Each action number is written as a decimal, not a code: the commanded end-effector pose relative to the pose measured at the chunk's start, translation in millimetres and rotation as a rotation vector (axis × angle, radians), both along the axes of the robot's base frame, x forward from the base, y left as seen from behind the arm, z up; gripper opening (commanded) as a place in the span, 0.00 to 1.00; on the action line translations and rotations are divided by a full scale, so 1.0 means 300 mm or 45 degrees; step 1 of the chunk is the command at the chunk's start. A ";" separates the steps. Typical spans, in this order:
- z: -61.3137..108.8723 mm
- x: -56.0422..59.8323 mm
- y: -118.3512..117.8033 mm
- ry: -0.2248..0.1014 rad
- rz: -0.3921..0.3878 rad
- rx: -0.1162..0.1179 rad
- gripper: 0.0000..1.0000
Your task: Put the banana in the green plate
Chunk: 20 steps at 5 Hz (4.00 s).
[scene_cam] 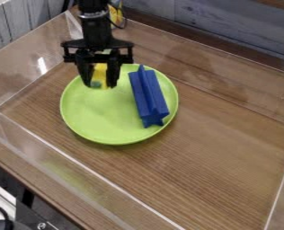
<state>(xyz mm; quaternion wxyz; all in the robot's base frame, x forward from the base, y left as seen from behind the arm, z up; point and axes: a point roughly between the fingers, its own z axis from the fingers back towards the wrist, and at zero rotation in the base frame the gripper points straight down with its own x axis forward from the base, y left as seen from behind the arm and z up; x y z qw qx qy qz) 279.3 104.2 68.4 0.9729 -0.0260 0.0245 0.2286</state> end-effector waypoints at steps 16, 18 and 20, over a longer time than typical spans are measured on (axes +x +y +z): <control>0.153 -0.083 -0.200 -0.024 -0.180 0.029 0.00; 0.111 -0.118 -0.151 -0.018 -0.175 0.035 0.00; 0.128 -0.153 -0.102 -0.020 -0.140 0.043 1.00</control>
